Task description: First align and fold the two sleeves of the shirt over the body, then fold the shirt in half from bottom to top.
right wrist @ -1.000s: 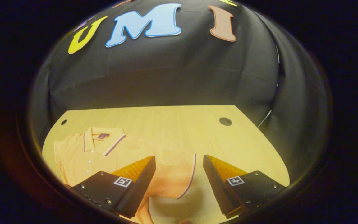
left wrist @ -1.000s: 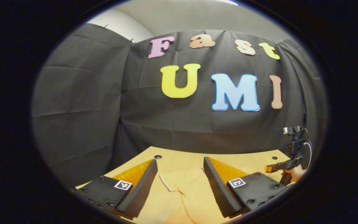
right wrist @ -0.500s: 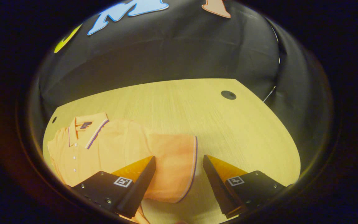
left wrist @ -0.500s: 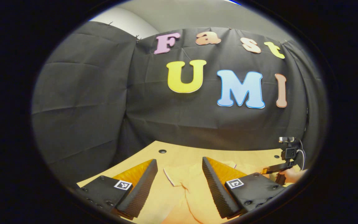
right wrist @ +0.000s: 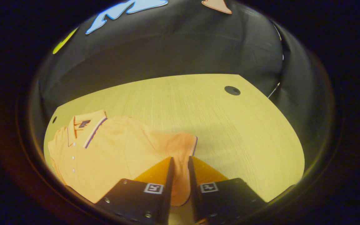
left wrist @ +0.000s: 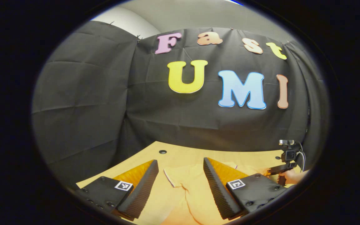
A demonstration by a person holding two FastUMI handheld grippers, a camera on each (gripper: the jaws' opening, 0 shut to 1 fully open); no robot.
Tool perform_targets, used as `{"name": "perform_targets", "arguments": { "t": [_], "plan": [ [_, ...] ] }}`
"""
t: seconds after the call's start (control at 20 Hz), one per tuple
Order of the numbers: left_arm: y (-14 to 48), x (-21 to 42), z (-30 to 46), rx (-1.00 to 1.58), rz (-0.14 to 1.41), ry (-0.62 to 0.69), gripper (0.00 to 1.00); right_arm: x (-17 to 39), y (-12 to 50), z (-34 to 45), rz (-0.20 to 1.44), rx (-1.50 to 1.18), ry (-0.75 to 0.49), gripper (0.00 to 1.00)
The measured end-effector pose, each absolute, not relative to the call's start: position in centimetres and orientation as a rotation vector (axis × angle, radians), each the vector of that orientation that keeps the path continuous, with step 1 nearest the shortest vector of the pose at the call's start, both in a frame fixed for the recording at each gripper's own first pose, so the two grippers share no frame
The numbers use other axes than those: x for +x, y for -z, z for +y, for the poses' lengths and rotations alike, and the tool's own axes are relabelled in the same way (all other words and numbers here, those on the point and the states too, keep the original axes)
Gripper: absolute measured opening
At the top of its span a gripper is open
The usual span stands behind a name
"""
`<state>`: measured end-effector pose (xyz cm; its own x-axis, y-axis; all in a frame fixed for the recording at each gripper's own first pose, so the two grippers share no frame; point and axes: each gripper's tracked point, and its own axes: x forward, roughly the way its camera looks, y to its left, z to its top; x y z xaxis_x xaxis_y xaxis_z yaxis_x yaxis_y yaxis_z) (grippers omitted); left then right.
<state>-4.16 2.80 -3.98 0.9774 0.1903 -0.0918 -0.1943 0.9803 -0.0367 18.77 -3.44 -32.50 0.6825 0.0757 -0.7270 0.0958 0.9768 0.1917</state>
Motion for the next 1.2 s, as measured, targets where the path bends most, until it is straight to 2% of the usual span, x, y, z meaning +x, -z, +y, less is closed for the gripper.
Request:
{"name": "perform_targets", "arguments": {
  "t": [0.1, 0.15, 0.25, 0.3, 0.7, 1.2],
  "plan": [
    [3.9, -4.0, 2.7, -0.046, 0.086, -0.192, 0.94, 18.9, 32.2, -3.2, 0.806, 0.201, 0.008, 0.27],
    [3.9, -4.1, 2.7, -0.044, 0.083, -0.191, 0.94, 18.9, 32.2, -2.9, 0.805, 0.190, 0.000, 0.07],
    [3.8, -4.2, 2.7, -0.039, 0.079, -0.191, 0.94, 18.7, 31.3, -2.8, 0.789, 0.153, -0.005, 0.07],
    [3.7, -4.3, 2.7, -0.036, 0.076, -0.193, 0.94, 19.0, 30.6, -2.8, 0.756, 0.137, -0.002, 0.02],
    [4.4, -4.2, 3.1, -0.069, 0.077, -0.196, 0.94, 18.7, 24.4, 2.3, 0.612, 0.002, -0.158, 0.01],
    [4.8, -4.3, 3.3, -0.063, 0.072, -0.195, 0.94, 16.8, 25.2, 9.2, 0.676, -0.043, -0.332, 0.01]
  ]
}}
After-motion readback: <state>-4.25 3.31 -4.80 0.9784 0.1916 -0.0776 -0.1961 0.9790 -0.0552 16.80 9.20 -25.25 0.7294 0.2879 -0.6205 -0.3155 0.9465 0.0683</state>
